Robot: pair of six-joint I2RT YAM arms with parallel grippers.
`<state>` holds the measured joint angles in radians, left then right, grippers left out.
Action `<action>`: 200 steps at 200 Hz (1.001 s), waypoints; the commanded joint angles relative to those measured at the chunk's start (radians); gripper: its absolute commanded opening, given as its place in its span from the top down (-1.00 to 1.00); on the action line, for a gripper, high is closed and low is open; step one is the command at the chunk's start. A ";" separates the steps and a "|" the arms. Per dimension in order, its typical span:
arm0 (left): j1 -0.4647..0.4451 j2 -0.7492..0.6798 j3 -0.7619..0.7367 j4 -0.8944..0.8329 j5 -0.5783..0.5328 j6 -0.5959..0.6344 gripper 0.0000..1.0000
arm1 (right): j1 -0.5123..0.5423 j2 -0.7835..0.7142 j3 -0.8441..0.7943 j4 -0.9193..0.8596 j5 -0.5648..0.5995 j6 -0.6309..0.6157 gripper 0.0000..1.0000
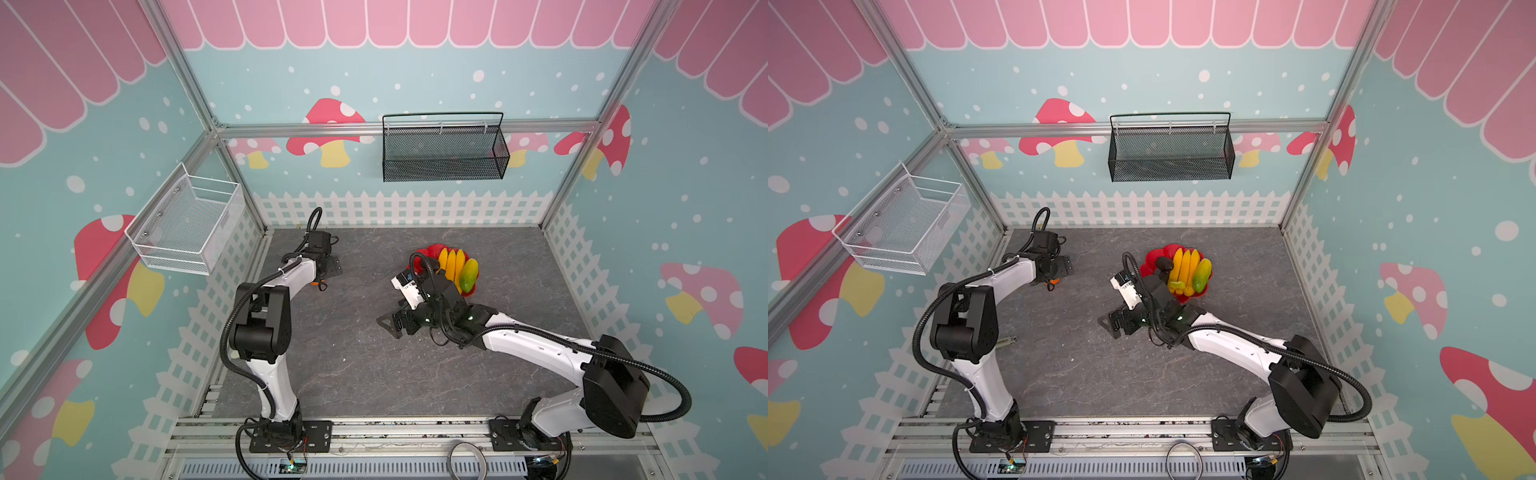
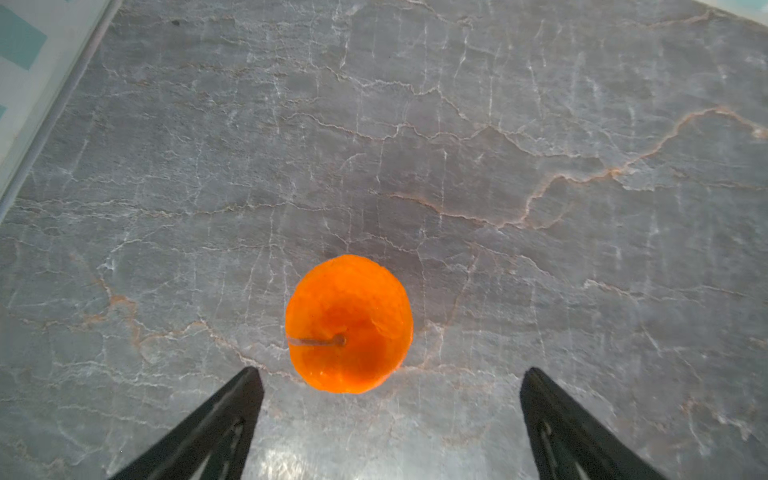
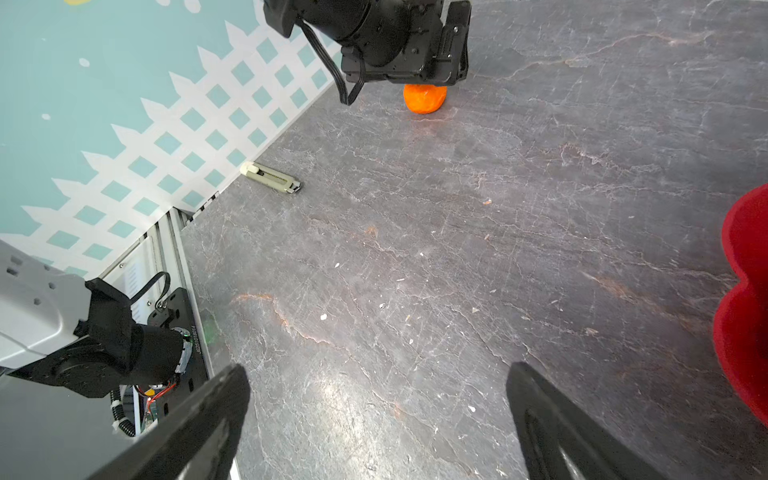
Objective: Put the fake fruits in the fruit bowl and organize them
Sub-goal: 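Reach left gripper to small orange and grasp it while right gripper withdraws, then carry orange with left gripper into bowl, release and withdraw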
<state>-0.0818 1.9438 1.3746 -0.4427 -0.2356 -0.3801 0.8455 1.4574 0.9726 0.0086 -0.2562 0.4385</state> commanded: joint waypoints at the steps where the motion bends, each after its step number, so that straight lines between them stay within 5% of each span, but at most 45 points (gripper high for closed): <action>1: 0.038 0.049 0.064 -0.046 0.015 0.006 -0.92 | 0.006 0.023 0.023 0.010 -0.011 -0.003 -1.00; 60: 0.074 0.134 0.126 -0.111 0.123 -0.024 -0.73 | 0.006 0.062 0.064 -0.011 0.004 -0.015 -1.00; 137: 0.076 0.156 0.179 -0.128 0.208 -0.017 0.15 | -0.011 -0.010 0.018 -0.046 0.057 -0.009 -1.00; 174: 0.014 0.052 0.138 -0.106 0.263 -0.023 0.16 | -0.144 -0.140 -0.080 -0.054 0.031 0.053 -1.00; 200: -0.112 -0.019 0.133 -0.101 0.300 -0.020 0.15 | -0.253 -0.238 -0.152 -0.074 0.012 0.071 -1.00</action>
<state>-0.0784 2.0315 1.5108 -0.5568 -0.0017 -0.3939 0.6636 1.2903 0.8738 -0.0349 -0.2295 0.4767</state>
